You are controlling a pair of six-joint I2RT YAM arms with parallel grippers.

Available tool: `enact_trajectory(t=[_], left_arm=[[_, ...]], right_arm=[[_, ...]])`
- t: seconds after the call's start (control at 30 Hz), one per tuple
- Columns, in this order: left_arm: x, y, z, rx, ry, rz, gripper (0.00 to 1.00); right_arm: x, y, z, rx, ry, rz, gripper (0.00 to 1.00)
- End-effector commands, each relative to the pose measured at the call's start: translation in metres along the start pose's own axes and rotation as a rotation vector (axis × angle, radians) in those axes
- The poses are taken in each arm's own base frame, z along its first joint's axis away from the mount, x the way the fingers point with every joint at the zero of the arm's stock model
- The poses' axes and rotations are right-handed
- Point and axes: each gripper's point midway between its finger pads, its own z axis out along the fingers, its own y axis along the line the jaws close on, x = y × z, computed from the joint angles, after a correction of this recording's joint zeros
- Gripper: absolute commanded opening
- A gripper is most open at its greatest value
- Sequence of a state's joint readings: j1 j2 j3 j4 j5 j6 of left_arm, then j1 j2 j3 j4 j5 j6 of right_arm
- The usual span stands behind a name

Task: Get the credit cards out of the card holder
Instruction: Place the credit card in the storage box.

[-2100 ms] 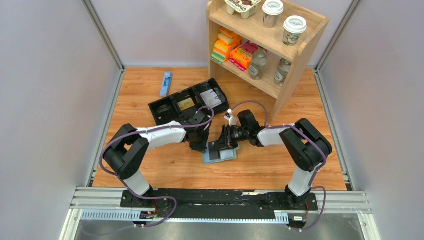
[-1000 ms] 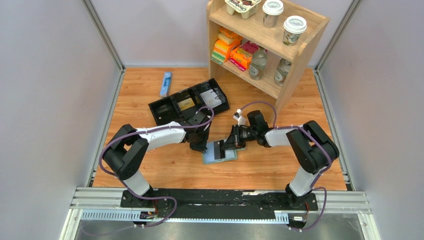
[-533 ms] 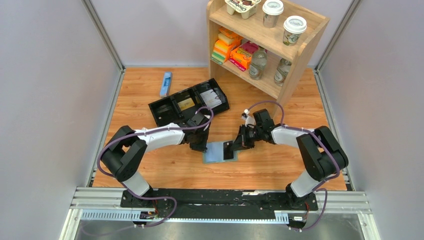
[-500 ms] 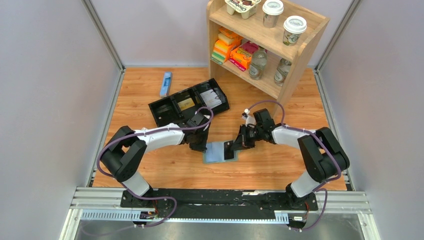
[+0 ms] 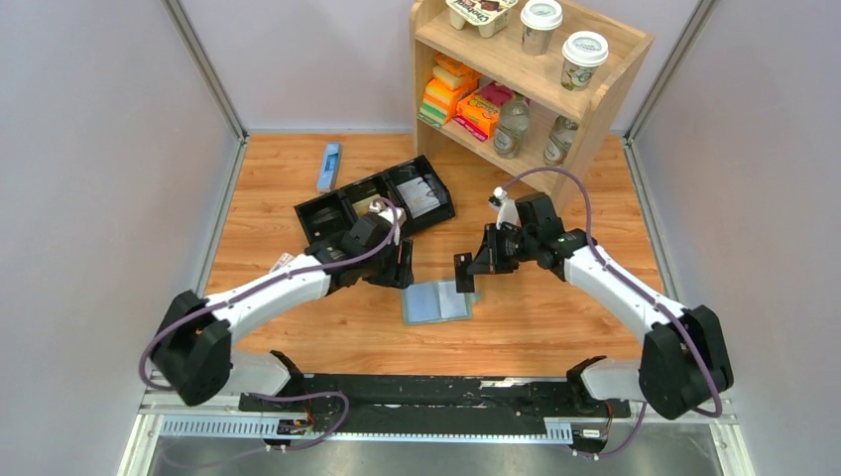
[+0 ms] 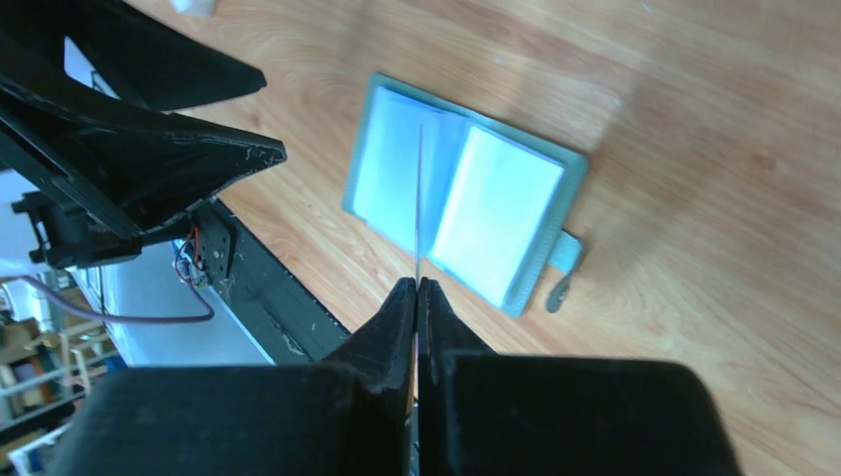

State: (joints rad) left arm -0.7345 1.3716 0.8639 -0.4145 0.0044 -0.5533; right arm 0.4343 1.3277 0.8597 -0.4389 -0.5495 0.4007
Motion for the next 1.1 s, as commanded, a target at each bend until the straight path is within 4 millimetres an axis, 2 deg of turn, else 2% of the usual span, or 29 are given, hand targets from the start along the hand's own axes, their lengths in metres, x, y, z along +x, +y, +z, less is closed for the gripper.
enact_trajectory(t=[0.0,0.17,0.27,0.3,0.53,0.73,0.97,1.07], left_arm=[[-0.041,-0.018,-0.043,0.174,-0.188,0.128,0.68],[-0.061,-0.045,-0.103,0.328,-0.328,0.36,0.68],[-0.065,-0.056,-0.127,0.384,-0.355,0.448,0.68],[-0.067,-0.065,-0.14,0.435,-0.375,0.491,0.69],[-0.049,-0.108,-0.189,0.735,-0.376,0.716,0.7],[-0.034,-0.124,-0.198,0.895,-0.302,0.809,0.7],[-0.022,-0.136,-0.195,1.046,-0.194,0.787,0.67],[-0.018,-0.136,-0.185,1.054,-0.141,0.755,0.66]], right_arm=[[-0.019,0.042,-0.026,-0.057,-0.079,-0.195,0.01],[-0.017,0.082,-0.043,-0.122,-0.104,-0.394,0.01],[-0.012,0.104,-0.052,-0.172,-0.108,-0.51,0.02],[-0.009,0.111,-0.055,-0.194,-0.108,-0.551,0.02],[0.025,0.157,-0.073,-0.398,-0.075,-0.778,0.04],[0.04,0.174,-0.08,-0.477,-0.055,-0.867,0.05],[0.047,0.178,-0.078,-0.5,-0.02,-0.893,0.05],[0.047,0.181,-0.08,-0.509,-0.024,-0.901,0.05]])
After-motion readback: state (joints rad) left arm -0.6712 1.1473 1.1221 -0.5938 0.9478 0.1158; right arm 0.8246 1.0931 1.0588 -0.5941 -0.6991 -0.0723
